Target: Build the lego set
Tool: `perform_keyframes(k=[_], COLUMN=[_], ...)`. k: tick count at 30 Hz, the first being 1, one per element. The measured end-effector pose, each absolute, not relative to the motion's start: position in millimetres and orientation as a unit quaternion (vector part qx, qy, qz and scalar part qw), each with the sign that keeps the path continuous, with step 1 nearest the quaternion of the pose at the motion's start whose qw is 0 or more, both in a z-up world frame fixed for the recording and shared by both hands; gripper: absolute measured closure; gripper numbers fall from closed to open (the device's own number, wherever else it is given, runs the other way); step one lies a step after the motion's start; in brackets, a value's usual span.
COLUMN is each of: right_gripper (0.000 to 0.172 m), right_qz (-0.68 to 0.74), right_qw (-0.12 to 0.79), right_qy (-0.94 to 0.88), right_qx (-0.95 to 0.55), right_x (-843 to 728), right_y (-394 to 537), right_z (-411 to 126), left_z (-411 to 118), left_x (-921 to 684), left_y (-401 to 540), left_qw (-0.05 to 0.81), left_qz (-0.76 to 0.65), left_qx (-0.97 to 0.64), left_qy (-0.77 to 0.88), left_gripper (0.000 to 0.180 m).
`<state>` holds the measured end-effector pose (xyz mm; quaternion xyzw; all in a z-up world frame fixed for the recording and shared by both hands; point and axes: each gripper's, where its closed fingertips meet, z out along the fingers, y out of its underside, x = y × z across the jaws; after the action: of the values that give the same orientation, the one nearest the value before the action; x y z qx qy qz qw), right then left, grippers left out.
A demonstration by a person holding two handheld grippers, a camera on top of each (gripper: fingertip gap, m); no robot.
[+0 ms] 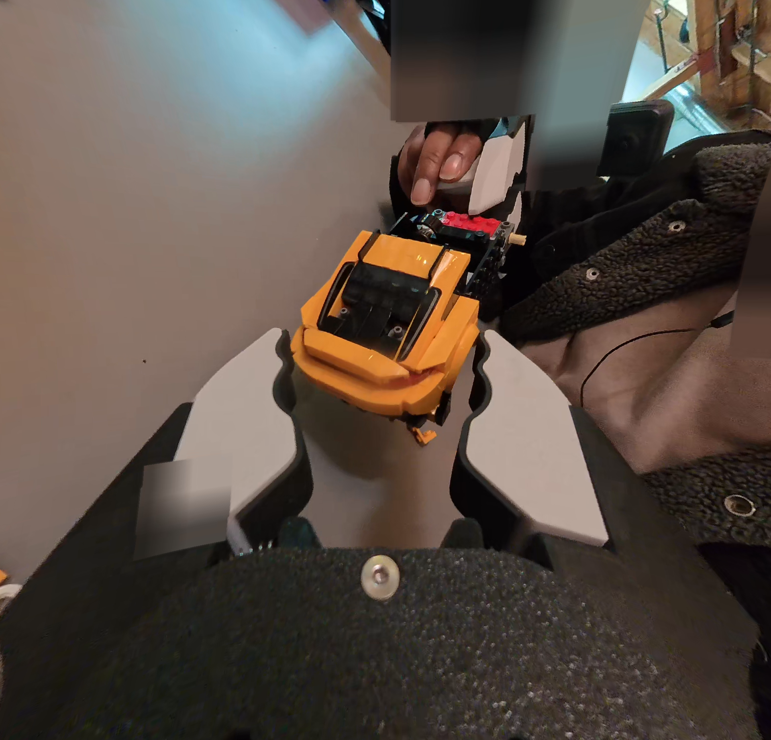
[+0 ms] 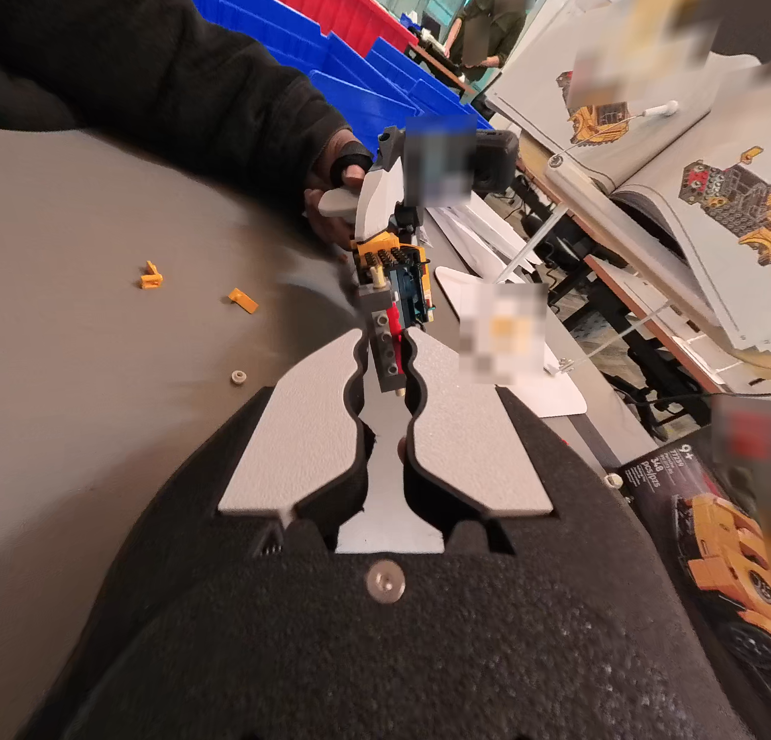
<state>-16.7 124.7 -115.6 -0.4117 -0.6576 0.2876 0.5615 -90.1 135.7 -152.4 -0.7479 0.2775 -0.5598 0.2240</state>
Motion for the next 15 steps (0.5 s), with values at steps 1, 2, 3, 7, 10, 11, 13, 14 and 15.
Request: perform_keyframes(k=[1, 2, 3, 7, 10, 11, 13, 14, 15], right_gripper=[0.157, 0.157, 0.157, 0.157, 0.156, 0.156, 0.155, 0.154, 0.154], right_qz=[0.282, 0.276, 0.269, 0.216, 0.174, 0.162, 0.155, 0.154, 0.160], right_qw=[0.561, 0.561, 0.559, 0.541, 0.511, 0.500, 0.473, 0.462, 0.455], right_qy=[-0.662, -0.666, -0.672, -0.713, -0.749, -0.760, -0.778, -0.782, -0.782], right_qx=[-0.410, -0.407, -0.404, -0.391, -0.384, -0.381, -0.384, -0.389, -0.396], right_x=[-17, -16, -16, -13, -11, -10, -8, -7, -6], right_y=[125, 125, 125, 128, 129, 129, 127, 126, 126], right_z=[-117, -119, -122, -142, -162, -168, -180, -184, -185], left_z=[-153, -154, -156, -165, -172, -174, -177, -178, -180], left_x=[-90, -90, -91, -91, -91, -90, -88, -87, -86], left_y=[136, 136, 137, 141, 144, 144, 145, 145, 145], left_qw=[0.226, 0.228, 0.231, 0.251, 0.279, 0.288, 0.307, 0.314, 0.319], left_qz=[-0.555, -0.551, -0.545, -0.496, -0.436, -0.415, -0.382, -0.368, -0.354], left_qx=[-0.750, -0.751, -0.754, -0.772, -0.782, -0.783, -0.779, -0.777, -0.775], left_qy=[0.280, 0.283, 0.286, 0.308, 0.348, 0.363, 0.391, 0.403, 0.415], left_gripper=[0.097, 0.097, 0.097, 0.098, 0.097, 0.097, 0.097, 0.098, 0.098])
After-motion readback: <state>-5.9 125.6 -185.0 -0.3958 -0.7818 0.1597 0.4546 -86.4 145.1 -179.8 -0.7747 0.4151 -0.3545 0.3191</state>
